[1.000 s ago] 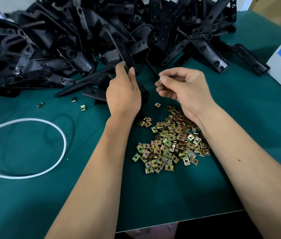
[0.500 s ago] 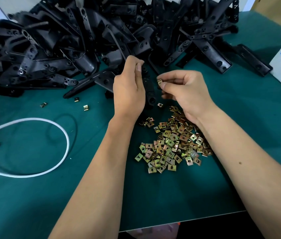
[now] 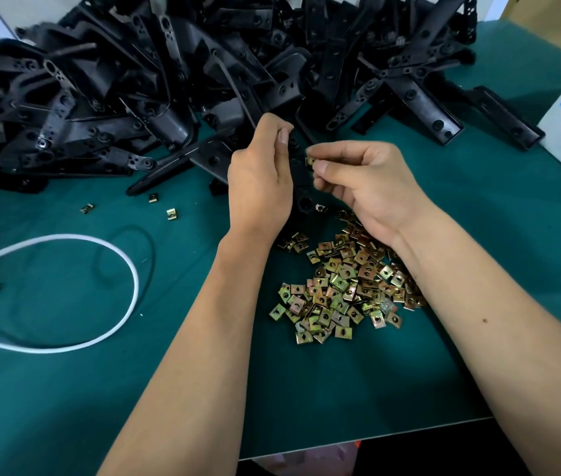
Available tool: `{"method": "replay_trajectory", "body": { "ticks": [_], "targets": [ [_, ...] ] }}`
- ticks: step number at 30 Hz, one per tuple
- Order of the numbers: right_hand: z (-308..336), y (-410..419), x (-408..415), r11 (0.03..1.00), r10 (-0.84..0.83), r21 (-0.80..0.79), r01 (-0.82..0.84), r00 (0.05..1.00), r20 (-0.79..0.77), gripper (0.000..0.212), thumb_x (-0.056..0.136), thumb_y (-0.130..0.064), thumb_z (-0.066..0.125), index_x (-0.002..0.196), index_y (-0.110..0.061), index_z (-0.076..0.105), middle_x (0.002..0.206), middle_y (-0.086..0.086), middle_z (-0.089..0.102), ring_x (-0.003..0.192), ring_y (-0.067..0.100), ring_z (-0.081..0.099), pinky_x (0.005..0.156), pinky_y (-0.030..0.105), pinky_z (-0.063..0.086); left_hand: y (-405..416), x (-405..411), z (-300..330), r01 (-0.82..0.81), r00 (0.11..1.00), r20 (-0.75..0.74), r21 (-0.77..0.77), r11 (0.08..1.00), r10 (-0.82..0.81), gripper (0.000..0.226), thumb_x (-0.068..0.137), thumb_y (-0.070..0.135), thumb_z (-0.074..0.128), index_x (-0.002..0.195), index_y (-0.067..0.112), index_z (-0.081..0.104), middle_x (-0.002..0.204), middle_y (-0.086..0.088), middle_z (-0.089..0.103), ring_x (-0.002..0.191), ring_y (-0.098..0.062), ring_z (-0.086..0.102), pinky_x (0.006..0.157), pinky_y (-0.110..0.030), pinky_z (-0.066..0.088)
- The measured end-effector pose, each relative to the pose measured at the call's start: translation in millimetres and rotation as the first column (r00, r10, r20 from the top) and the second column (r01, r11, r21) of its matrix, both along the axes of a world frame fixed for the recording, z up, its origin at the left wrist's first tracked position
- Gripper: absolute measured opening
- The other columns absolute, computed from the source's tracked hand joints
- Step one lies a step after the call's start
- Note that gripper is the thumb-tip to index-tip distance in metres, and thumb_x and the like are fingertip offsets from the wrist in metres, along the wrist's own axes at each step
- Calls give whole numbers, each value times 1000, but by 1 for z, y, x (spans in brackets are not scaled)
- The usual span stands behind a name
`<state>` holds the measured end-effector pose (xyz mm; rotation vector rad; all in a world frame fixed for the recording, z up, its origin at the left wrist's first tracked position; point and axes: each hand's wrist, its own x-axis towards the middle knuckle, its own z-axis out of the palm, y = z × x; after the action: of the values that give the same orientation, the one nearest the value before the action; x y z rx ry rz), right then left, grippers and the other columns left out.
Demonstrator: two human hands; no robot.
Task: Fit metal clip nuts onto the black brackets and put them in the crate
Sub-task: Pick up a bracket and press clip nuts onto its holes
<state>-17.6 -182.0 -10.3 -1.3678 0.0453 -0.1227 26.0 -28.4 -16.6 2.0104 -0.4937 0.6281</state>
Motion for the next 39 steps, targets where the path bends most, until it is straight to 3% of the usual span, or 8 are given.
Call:
{"method": "replay_trajectory", "body": {
  "ticks": [3,6,8,17,25,35,39],
  "targets": [
    [-1,3,0,997,-28,-74,30,999,29,20,89,5,74,105,-5,78,88,7,76,78,17,73,82,31,61,0,1,0,-9,1000,-1,2,1000,9,21,109,17,41,107,7,59,56,7,42,48,-15,33,48,-24,25],
    [-1,7,1,975,-112,-182,126,990,86,8,94,-3,71,97,-7,78,76,5,72,67,13,66,65,24,56,-1,1,-1,-2,1000,2,1,1000,2,21,109,19,41,108,8,59,55,6,41,47,-15,33,48,-23,24],
    [-2,7,1,968,-127,-207,143,988,91,11,98,-9,68,90,-9,77,70,3,68,62,11,61,56,21,51,-1,1,-1,8,1000,5,2,1000,-8,22,109,20,41,108,8,60,55,5,41,46,-16,33,47,-23,25],
    [0,6,0,988,-60,-141,61,998,5,17,99,-13,67,84,-7,73,64,0,64,57,9,55,48,18,41,-2,0,0,30,999,16,23,999,-31,21,109,20,43,107,9,61,56,2,46,48,-16,36,47,-25,28],
    [2,6,-2,974,-39,-223,27,998,-49,18,99,-16,69,83,-9,73,61,-5,59,57,9,52,46,17,38,-5,-2,0,45,998,39,89,995,-48,23,110,21,41,107,10,61,59,-4,52,51,-24,42,47,-25,31],
    [4,5,-3,981,-30,-192,12,995,-92,32,95,-28,74,63,-25,74,59,-4,41,51,9,32,40,18,27,-11,-5,2,23,997,74,116,993,-32,20,108,16,41,107,9,60,59,3,45,49,-14,36,47,-24,29],
    [3,6,-2,983,-99,-164,80,989,-107,23,89,-25,80,69,-17,75,56,-7,51,50,5,44,41,18,33,-16,-9,3,25,995,91,104,994,-34,20,106,10,42,98,4,60,79,-5,55,68,-22,49,58,-39,43]
  ]
}}
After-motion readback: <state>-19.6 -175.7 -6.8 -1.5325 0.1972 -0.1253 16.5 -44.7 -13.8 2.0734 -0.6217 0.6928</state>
